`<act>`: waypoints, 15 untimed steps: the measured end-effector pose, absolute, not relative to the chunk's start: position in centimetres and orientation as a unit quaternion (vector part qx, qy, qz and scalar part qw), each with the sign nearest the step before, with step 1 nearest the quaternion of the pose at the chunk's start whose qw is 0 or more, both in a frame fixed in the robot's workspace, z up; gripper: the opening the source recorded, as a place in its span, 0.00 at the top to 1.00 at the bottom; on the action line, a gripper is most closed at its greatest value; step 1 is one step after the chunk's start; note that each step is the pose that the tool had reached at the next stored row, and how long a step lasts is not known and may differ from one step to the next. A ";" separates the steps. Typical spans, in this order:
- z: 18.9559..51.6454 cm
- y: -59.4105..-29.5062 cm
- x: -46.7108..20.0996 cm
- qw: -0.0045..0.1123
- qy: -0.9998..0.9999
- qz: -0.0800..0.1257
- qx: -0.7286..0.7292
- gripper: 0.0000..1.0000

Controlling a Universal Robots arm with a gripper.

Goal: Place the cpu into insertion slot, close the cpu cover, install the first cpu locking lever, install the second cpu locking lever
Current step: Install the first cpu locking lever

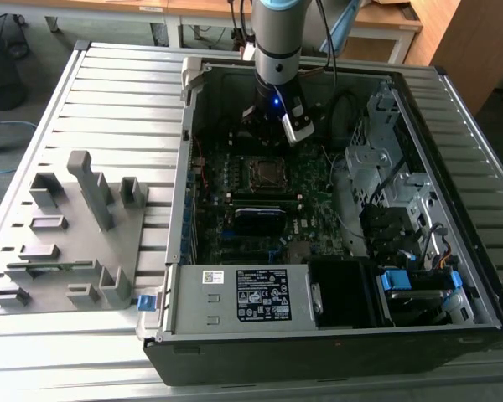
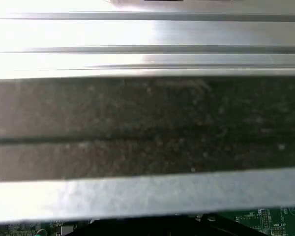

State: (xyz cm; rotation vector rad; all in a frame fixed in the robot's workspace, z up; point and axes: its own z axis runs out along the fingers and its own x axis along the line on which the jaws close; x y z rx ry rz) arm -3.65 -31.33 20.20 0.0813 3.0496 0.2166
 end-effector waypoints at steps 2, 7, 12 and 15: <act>20.5 -31.3 -3.6 0.042 0.996 0.071 0.027 0.89; 21.1 -31.3 -3.6 0.042 0.996 0.070 0.026 0.89; 21.1 -31.3 -3.6 0.040 0.998 0.042 0.026 0.89; 21.1 -31.3 -3.6 0.038 0.999 0.020 0.026 0.89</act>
